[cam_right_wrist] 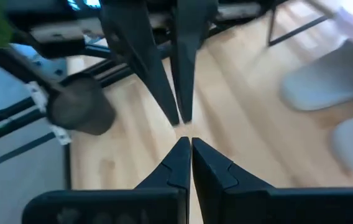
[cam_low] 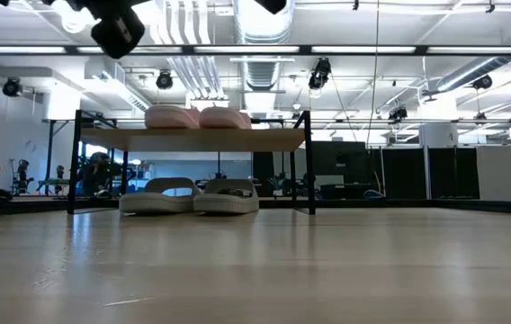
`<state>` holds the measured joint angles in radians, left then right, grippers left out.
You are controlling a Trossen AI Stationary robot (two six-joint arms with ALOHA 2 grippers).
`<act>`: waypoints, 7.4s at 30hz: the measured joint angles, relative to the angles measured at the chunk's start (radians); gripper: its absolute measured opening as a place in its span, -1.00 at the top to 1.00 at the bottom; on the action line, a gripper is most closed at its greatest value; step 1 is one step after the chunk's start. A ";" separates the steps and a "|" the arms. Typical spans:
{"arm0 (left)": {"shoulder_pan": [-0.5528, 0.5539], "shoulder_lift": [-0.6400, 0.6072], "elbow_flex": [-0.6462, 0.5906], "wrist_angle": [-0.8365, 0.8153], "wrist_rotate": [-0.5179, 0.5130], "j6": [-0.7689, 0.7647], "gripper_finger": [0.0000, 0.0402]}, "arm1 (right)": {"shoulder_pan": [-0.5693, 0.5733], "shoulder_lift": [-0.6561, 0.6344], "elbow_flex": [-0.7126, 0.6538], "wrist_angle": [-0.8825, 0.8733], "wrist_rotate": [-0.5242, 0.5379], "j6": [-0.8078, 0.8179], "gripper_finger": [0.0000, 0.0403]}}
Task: Pick and place slides into the shelf
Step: Return to Home Position
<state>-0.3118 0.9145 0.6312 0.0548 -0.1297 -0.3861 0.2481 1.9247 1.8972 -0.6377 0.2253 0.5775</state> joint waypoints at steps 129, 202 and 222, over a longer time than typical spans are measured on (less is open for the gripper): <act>0.051 -0.886 -0.514 -0.248 -0.325 0.006 1.00 | -0.261 -1.584 -1.744 0.986 -0.554 -0.006 0.96; 0.051 -0.873 -0.522 -0.221 -0.332 0.158 1.00 | -0.133 -1.902 -1.888 0.851 -0.309 -0.395 0.96; 0.051 -0.873 -0.522 -0.221 -0.332 0.158 1.00 | -0.133 -1.902 -1.888 0.851 -0.309 -0.395 0.96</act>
<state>-0.2613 0.0414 0.1089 -0.1658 -0.4622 -0.2279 0.1154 0.0229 0.0096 0.2136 -0.0840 0.1829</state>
